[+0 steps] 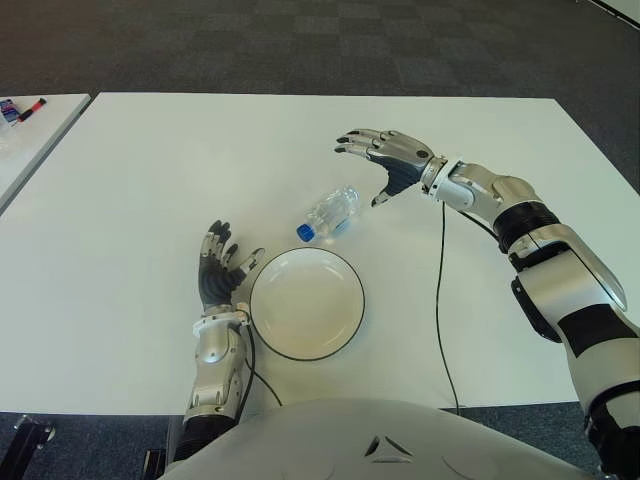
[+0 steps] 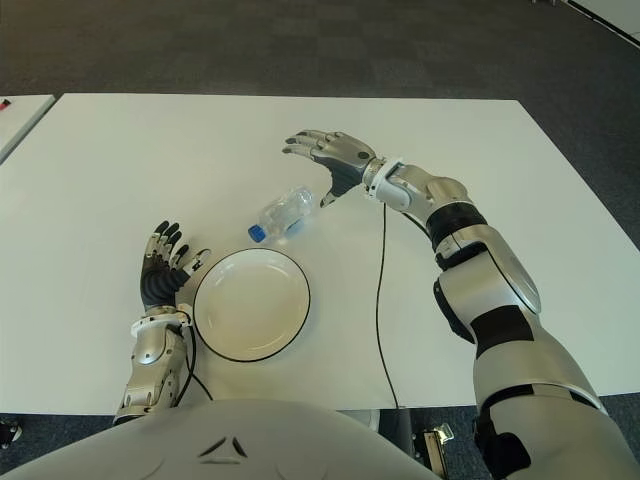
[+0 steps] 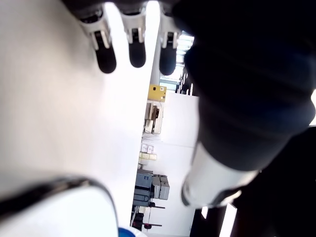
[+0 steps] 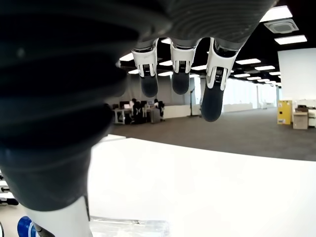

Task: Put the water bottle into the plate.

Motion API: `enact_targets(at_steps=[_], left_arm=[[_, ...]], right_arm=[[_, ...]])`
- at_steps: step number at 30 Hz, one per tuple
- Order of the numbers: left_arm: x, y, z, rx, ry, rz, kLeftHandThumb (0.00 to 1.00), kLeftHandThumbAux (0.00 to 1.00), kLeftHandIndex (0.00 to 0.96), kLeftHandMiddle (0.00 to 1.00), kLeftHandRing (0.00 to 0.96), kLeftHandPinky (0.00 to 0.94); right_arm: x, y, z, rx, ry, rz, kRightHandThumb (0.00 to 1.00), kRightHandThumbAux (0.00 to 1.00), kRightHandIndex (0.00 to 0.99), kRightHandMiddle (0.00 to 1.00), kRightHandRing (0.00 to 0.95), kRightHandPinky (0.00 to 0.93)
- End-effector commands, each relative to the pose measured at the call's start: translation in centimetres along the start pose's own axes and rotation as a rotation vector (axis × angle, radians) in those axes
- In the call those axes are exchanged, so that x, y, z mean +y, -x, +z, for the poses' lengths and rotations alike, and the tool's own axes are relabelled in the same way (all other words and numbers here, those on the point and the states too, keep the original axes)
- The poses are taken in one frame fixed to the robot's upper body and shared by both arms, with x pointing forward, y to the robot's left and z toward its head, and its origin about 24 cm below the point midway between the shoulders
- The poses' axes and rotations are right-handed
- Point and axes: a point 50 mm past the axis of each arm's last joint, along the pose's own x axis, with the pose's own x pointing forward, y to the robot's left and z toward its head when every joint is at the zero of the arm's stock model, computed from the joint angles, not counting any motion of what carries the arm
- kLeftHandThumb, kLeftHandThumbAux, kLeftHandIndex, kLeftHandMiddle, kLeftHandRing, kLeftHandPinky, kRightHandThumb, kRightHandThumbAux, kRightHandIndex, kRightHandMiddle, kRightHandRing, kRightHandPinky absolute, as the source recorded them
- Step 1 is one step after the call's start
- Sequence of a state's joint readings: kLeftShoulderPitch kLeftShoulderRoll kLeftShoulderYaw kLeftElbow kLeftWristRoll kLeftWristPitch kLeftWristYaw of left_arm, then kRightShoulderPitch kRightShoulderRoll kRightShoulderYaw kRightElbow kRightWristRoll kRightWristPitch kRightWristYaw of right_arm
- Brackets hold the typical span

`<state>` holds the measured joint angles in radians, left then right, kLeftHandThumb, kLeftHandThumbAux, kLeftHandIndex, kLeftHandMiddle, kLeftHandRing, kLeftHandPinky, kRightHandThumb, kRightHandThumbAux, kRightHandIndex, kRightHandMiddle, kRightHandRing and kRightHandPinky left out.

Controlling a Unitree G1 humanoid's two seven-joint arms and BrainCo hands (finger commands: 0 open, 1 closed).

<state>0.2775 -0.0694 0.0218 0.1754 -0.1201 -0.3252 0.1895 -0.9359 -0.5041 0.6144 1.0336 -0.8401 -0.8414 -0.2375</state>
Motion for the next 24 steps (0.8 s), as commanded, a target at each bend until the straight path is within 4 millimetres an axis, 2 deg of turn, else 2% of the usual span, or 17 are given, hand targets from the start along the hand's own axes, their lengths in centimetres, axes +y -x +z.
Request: enact_targets(at_steps=[1,6,12,24], left_arm=[[-0.55,0.57,-1.36,0.08,0.035,0.008,0.026,0.964,0.125,0.137,0.103,0.128],[-0.53,0.59,-1.35,0.08,0.03,0.006,0.023,0.967,0.121,0.135,0.102,0.128],[-0.53,0.62,-1.32,0.079,0.025,0.002,0.022,0.969,0.118,0.133,0.1,0.126],[-0.61,0.72,-1.22,0.08,0.013,-0.002,0.026,0.956,0.11,0.12,0.091,0.121]], right_arm=[[-0.02,-0.27,0.12,-0.011,0.009,0.018,0.0,0.851,0.0,0.0,0.02,0.274],[0.01,-0.29,0.2,-0.018,-0.002,0.021,0.0,0.855,0.0,0.0,0.012,0.302],[0.09,-0.32,0.36,-0.031,0.002,0.027,0.0,0.871,0.0,0.0,0.009,0.207],[0.96,-0.62,0.82,-0.041,0.008,0.053,0.0,0.873,0.0,0.0,0.0,0.12]])
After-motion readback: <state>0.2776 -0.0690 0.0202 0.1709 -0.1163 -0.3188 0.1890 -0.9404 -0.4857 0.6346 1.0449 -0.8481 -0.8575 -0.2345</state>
